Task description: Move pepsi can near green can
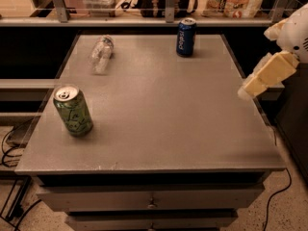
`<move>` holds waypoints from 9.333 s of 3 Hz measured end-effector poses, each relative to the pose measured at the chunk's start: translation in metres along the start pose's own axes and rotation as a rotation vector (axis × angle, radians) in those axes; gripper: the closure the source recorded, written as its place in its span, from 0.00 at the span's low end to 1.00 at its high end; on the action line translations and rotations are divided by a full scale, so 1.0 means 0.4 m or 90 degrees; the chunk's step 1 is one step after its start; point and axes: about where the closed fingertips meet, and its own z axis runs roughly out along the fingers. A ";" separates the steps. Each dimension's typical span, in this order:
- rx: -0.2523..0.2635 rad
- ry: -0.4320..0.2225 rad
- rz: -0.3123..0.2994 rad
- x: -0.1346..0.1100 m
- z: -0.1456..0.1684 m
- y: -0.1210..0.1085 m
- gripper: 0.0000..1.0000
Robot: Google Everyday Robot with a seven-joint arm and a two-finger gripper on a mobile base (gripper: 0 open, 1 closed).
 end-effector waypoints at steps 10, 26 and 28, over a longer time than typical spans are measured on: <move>-0.004 -0.210 0.231 -0.306 0.530 -0.417 0.00; -0.447 -0.333 -0.127 -0.548 0.433 0.379 0.36; -0.446 -0.331 -0.124 -0.544 0.436 0.410 0.00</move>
Offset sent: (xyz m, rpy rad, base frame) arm 0.0333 -0.0044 0.0015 0.0670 -0.0307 -0.0417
